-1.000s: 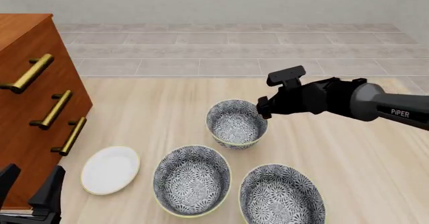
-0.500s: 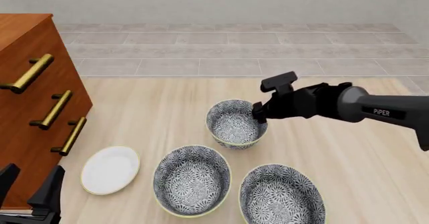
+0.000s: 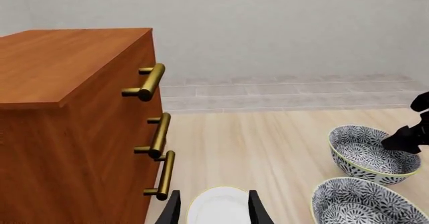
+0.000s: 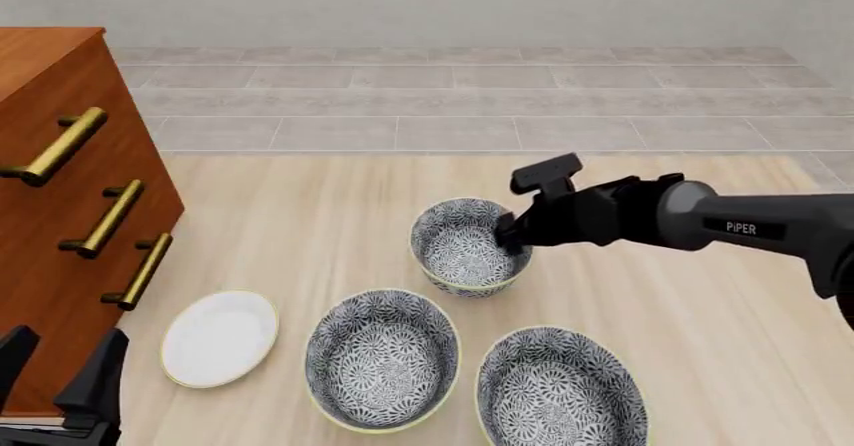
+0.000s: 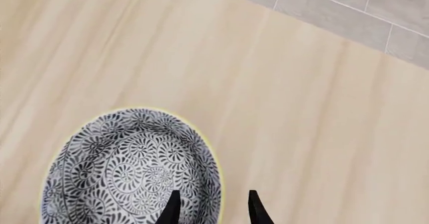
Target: Stack the bowl at the front on the bowl in the middle.
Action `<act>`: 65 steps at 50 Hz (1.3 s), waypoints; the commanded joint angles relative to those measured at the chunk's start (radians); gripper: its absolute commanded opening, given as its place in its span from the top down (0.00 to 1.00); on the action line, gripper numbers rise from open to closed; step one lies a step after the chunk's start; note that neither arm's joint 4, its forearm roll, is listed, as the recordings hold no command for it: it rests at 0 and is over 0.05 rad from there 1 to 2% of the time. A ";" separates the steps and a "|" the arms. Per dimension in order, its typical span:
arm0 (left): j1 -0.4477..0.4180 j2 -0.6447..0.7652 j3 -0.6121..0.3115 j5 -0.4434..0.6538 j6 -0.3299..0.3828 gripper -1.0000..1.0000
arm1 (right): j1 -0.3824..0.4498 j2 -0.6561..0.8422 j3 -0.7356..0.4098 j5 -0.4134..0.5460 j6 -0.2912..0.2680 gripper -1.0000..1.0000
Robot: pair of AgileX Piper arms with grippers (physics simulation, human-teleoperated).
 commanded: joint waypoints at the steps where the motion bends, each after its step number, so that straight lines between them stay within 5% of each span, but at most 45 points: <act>1: 0.001 0.003 0.000 -0.003 0.000 0.00 | 0.012 0.008 0.007 -0.011 0.014 0.00; 47: 0.001 0.002 0.000 0.001 0.003 0.00 | 0.015 0.033 0.020 -0.043 0.057 0.00; 48: 0.001 0.001 0.000 0.001 0.004 0.00 | 0.015 0.030 0.021 -0.044 0.057 1.00; 65: -0.001 -0.004 0.000 0.006 0.005 0.00 | -0.006 -0.001 0.029 -0.057 0.043 1.00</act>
